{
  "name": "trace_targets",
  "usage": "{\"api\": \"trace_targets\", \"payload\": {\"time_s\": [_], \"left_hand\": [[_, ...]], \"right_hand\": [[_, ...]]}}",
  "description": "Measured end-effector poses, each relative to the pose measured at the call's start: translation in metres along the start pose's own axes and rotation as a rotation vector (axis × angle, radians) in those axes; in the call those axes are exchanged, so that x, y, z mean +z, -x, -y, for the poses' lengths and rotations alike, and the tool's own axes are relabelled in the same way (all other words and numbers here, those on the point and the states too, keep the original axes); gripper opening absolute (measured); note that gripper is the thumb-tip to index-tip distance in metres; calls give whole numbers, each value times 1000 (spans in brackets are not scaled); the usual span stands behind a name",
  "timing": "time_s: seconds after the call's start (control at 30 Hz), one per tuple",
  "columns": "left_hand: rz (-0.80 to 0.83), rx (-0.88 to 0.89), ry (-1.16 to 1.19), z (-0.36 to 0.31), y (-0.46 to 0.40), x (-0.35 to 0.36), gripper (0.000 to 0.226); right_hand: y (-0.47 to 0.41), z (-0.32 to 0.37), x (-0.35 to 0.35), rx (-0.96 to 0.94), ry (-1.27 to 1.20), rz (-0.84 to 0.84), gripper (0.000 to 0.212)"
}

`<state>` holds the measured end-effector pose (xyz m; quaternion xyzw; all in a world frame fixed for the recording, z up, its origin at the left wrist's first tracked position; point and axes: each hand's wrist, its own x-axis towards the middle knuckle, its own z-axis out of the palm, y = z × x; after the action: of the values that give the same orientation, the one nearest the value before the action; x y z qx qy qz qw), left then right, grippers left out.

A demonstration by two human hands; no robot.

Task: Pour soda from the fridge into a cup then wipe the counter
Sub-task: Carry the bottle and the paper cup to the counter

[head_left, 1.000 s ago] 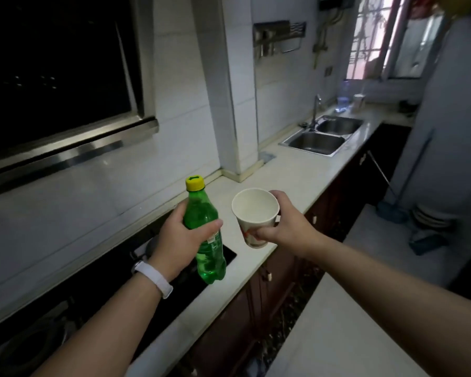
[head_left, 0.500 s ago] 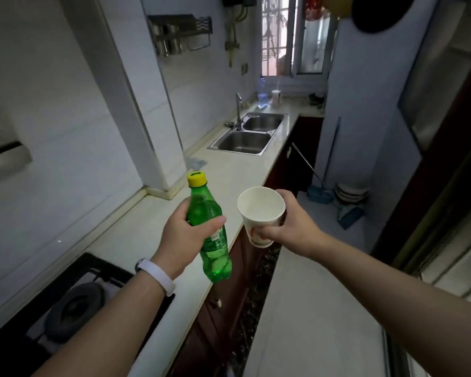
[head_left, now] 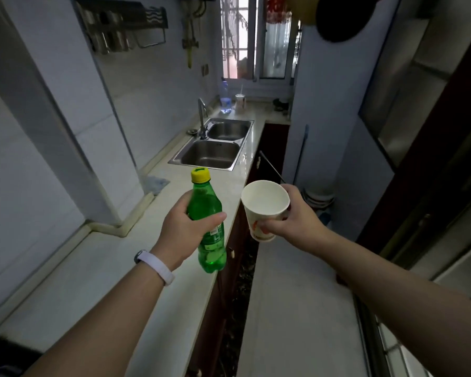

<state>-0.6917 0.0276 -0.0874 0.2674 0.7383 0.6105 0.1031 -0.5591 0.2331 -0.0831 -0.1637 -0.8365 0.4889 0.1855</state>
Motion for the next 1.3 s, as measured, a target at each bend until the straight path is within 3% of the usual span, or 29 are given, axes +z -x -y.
{"api": "trace_targets", "payload": {"time_s": [0.4, 0.83, 1.3], "left_hand": [[-66, -51, -27, 21, -99, 56, 41], [-373, -145, -62, 7, -178, 131, 42], [-630, -275, -135, 56, -197, 85, 42]], "right_hand": [[-111, -49, -41, -15, -42, 66, 77], [-264, -109, -95, -110, -171, 310, 75], [-352, -117, 1, -165, -178, 575, 78]]}}
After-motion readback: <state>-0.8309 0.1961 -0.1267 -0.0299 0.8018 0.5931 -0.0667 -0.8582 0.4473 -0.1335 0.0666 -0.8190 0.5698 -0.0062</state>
